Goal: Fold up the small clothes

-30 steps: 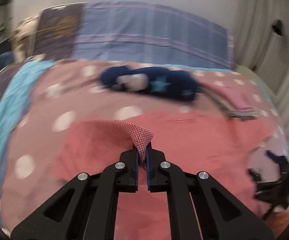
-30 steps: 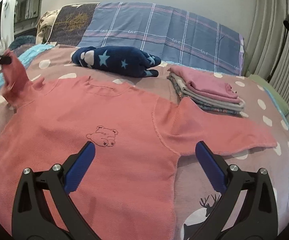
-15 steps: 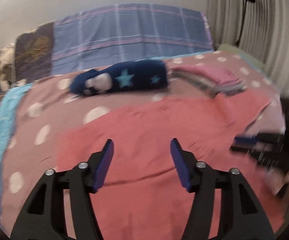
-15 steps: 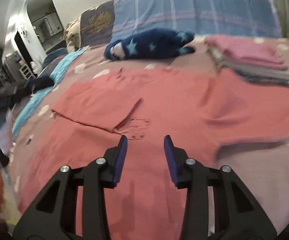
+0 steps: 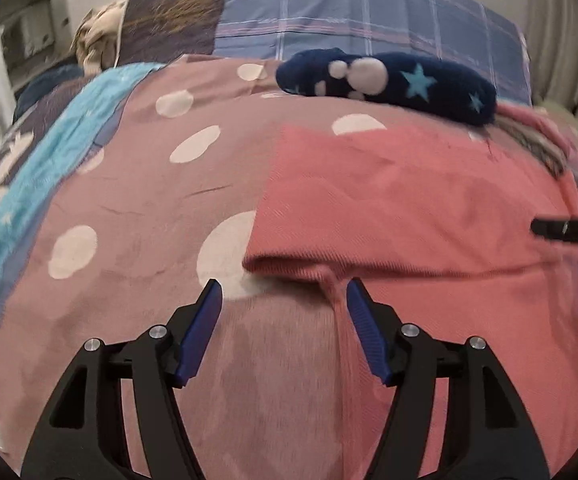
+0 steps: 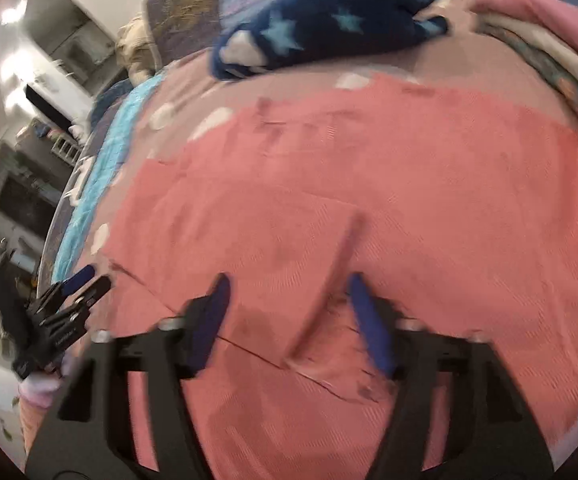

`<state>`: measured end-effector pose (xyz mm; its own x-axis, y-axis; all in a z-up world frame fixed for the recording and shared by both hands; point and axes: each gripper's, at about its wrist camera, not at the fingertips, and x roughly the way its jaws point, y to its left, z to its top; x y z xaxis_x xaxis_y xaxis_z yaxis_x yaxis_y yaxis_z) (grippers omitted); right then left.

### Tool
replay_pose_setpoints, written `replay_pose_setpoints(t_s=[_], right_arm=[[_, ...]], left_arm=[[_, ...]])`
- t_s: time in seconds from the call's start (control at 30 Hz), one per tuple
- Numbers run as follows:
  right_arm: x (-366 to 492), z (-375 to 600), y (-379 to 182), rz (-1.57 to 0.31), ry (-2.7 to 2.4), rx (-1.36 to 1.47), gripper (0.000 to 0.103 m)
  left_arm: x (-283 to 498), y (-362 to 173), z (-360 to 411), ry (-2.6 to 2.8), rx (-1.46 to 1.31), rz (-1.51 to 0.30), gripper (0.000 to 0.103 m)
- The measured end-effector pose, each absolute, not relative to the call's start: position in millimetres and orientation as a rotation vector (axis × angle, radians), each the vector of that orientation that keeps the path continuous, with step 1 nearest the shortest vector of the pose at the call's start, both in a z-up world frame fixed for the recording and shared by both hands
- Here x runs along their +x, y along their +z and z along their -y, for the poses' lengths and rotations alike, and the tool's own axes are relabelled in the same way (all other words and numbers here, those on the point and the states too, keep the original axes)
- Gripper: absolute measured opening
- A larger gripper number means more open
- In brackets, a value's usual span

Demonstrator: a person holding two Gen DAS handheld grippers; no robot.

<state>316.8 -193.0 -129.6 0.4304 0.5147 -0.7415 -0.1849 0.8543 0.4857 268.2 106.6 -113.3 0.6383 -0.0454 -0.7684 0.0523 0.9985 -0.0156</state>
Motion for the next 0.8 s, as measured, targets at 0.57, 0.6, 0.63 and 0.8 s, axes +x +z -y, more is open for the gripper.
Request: replay_pose_setpoints(t_s=[0.57, 0.6, 0.63, 0.8], right_arm=[[299, 295, -115, -0.921, 0.238, 0.408, 0.015], [300, 300, -124, -0.937, 0.209, 0.418, 0.018], [298, 304, -128, -0.939, 0.191, 0.427, 0.026], [297, 310, -132, -0.951, 0.189, 0.442, 0.047]], left_arm=[[276, -129, -80, -0.069, 0.011, -0.882, 0.071], [276, -129, -80, -0.065, 0.015, -0.882, 0.071], [276, -129, -80, -0.062, 0.019, -0.882, 0.071], [278, -130, -79, -0.052, 0.029, -0.882, 0.07]])
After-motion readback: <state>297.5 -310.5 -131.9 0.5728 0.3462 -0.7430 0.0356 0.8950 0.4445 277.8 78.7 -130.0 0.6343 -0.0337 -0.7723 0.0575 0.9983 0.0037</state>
